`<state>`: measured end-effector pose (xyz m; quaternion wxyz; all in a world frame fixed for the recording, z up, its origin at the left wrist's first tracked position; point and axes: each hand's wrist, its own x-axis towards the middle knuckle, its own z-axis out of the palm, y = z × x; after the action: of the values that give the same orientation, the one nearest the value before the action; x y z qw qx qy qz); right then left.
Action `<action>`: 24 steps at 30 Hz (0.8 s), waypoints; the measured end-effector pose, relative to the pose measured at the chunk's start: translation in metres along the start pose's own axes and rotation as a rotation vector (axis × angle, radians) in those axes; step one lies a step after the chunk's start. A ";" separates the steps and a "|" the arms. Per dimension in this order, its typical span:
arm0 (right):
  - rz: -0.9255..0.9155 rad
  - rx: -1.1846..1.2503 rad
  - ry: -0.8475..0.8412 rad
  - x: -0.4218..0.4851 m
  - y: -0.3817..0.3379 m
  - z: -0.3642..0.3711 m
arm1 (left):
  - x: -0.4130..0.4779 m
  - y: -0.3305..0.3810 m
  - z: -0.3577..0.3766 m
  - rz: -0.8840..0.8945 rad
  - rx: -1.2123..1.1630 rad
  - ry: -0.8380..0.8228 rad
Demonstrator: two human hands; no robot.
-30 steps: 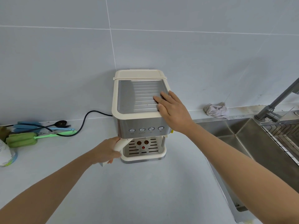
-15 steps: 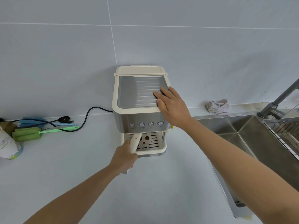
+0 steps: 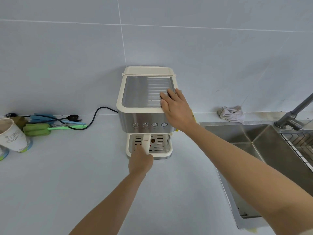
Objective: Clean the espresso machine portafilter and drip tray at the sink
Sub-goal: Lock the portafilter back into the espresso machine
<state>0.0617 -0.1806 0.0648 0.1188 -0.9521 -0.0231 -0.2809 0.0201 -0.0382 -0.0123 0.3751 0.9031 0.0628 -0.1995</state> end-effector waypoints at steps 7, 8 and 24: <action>-0.175 -0.158 0.277 -0.001 0.004 0.007 | -0.010 0.008 0.011 -0.031 0.003 0.073; -0.206 -0.189 0.289 -0.001 0.005 0.006 | -0.012 0.009 0.012 -0.030 0.006 0.080; 0.217 0.532 -0.287 -0.016 0.011 -0.026 | 0.000 0.003 -0.011 -0.142 -0.501 -0.161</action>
<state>0.0353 -0.1968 0.0750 0.3882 -0.9145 -0.0107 -0.1134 0.0238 -0.0324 -0.0032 0.5757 0.7567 0.1435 -0.2746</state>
